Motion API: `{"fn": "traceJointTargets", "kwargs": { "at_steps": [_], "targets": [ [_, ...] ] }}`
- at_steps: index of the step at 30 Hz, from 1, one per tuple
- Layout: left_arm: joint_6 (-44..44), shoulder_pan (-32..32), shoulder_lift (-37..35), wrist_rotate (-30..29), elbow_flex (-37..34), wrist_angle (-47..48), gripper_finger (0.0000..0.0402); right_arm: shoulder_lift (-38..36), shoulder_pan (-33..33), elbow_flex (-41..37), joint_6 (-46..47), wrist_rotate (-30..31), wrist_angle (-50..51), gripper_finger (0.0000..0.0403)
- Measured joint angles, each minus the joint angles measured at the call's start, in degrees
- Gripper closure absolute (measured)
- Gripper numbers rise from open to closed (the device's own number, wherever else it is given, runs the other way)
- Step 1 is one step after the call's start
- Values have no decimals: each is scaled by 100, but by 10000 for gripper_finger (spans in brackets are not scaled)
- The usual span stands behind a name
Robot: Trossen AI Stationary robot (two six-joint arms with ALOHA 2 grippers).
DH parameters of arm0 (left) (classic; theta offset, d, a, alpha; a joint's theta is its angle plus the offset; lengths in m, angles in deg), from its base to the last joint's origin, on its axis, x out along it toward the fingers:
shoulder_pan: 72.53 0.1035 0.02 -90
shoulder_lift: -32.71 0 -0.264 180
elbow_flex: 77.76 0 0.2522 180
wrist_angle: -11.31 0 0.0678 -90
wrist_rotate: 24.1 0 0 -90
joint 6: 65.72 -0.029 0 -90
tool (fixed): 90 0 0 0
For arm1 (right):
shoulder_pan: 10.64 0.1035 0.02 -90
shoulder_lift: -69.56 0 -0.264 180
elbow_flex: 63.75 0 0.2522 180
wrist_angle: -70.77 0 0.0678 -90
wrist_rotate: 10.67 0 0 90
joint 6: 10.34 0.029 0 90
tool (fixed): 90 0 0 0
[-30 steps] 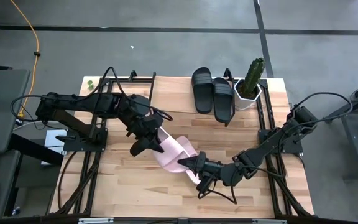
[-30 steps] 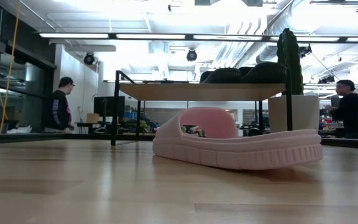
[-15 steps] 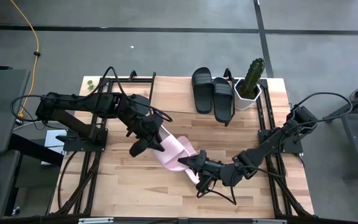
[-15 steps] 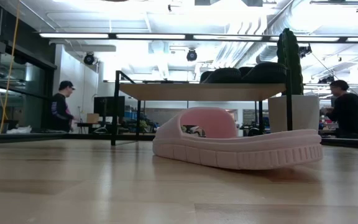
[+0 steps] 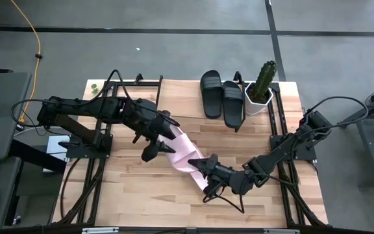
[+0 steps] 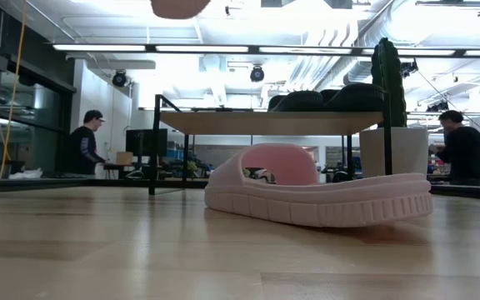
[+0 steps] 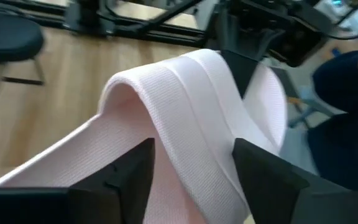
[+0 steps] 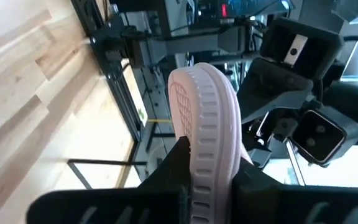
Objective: Pick and place slides into the shelf
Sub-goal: Put the left pink slide on the shelf
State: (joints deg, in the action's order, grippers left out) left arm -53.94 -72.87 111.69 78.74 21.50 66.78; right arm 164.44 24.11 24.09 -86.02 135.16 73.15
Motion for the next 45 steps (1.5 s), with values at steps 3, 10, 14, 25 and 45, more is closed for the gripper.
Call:
{"fn": "traceJointTargets", "kwargs": {
  "at_steps": [3,10,14,25,45],
  "targets": [
    [-125,-1,0,-407,1,9,170,0,-2,0,-1,160,2,392],
    [-583,-7,-10,-1598,2,22,154,0,-25,0,21,705,215,392],
    [-838,-7,-11,-2265,2,8,154,0,-93,0,79,1150,315,392],
    [-1198,-4,-13,-3417,4,61,153,-2,-668,7,347,1406,649,393],
    [-940,-9,-21,-2611,2277,569,153,-31,-2089,24,1754,615,1239,393]
  ]
}}
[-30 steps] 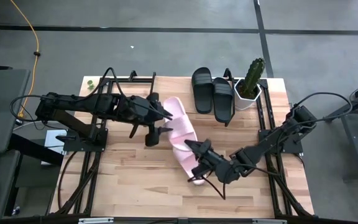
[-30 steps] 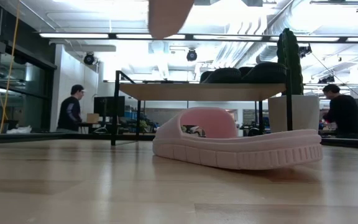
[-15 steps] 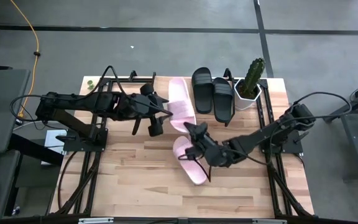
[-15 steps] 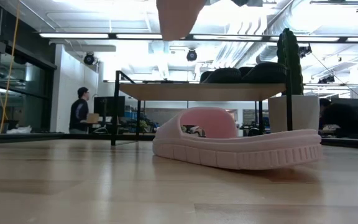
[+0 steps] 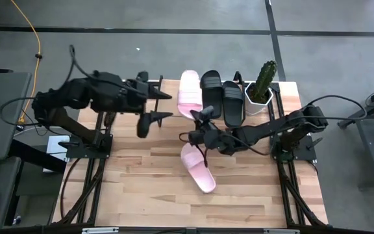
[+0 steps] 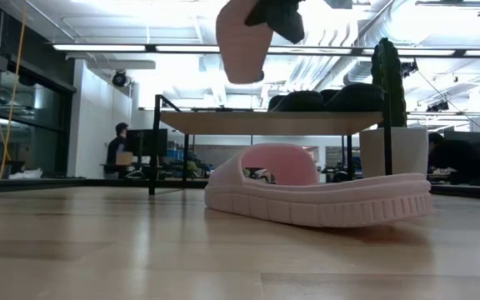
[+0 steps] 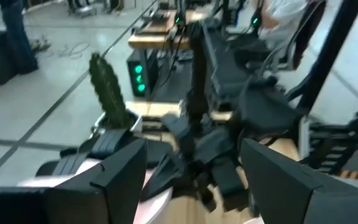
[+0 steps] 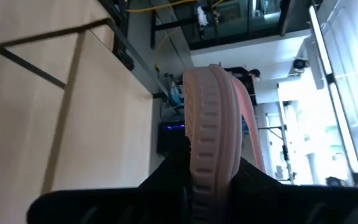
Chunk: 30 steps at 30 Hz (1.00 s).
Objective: Pick and place slides into the shelf
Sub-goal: Put the left pink slide on the shelf
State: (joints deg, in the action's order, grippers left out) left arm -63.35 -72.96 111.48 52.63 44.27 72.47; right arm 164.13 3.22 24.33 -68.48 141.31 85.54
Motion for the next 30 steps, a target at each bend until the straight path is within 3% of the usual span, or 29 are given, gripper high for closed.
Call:
{"fn": "traceJointTargets", "kwargs": {
  "at_steps": [7,30],
  "targets": [
    [2,0,-3,21,566,349,153,7,-234,-11,421,-478,165,393],
    [2,0,10,23,599,385,153,18,-1150,-21,1198,-1595,624,393]
  ]
}}
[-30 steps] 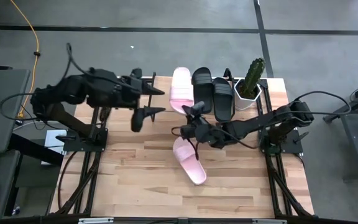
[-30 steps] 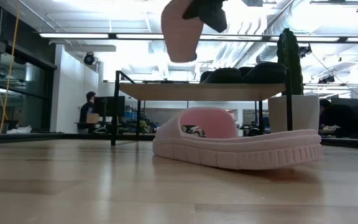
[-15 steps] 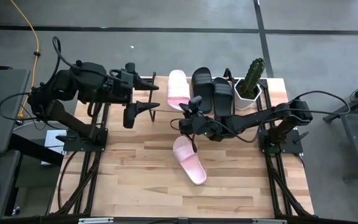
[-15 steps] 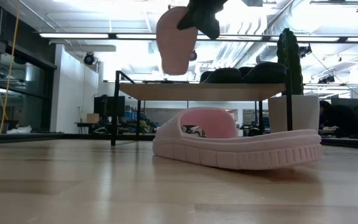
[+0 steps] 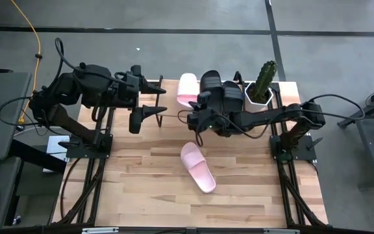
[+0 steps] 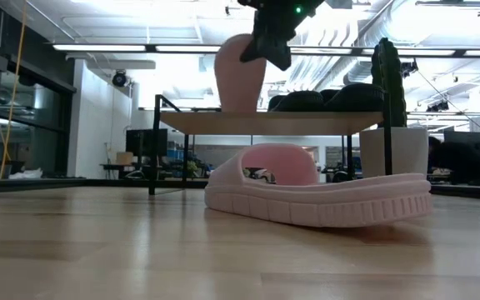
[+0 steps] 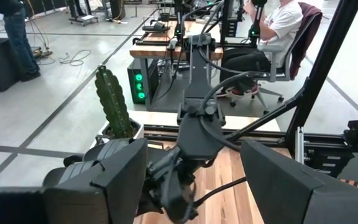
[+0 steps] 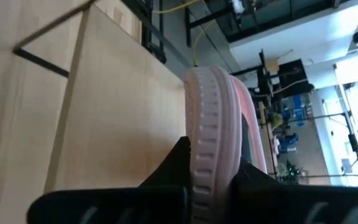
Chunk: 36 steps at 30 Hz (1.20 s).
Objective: Pick and place slides into the shelf
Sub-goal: Put the left pink slide on the shelf
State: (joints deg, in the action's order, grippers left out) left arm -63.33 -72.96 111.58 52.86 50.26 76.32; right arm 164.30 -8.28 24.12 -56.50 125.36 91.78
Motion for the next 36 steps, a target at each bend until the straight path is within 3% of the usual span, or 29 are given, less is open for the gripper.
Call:
{"fn": "traceJointTargets", "kwargs": {
  "at_steps": [36],
  "targets": [
    [90,0,-2,0,4,-9,153,0,-198,-1,1006,-694,1075,387]
  ]
}}
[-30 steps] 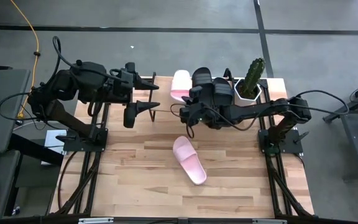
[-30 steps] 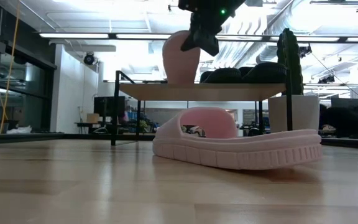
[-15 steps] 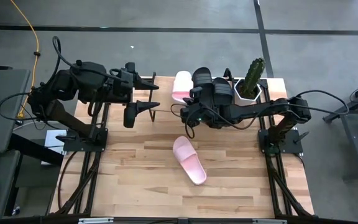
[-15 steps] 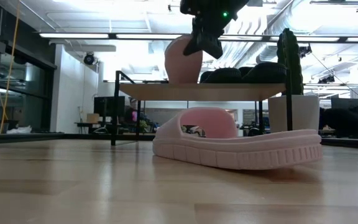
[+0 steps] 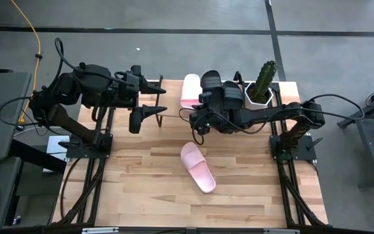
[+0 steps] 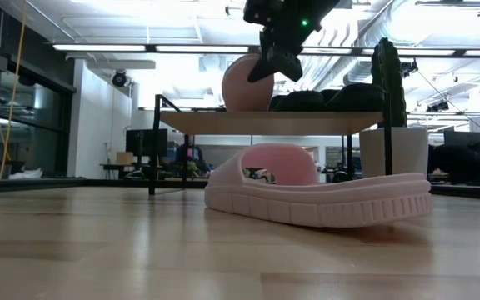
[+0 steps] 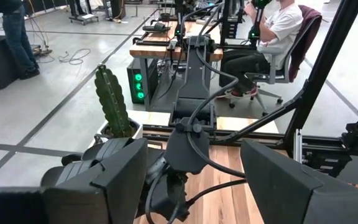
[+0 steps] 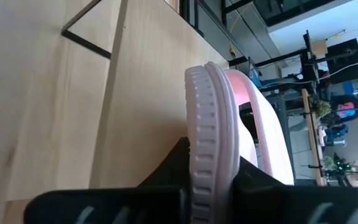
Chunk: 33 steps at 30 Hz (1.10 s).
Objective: Pick and place slides into the shelf
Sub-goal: Put the left pink slide on the shelf
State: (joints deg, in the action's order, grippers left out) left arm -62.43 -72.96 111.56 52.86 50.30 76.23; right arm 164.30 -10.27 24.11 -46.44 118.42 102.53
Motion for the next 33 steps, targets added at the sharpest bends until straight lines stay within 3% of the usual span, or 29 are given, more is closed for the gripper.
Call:
{"fn": "traceJointTargets", "kwargs": {
  "at_steps": [21,33],
  "targets": [
    [0,1,0,0,0,0,153,0,461,0,173,181,286,361],
    [4,1,0,0,0,1,153,0,406,0,466,245,571,290]
  ]
}}
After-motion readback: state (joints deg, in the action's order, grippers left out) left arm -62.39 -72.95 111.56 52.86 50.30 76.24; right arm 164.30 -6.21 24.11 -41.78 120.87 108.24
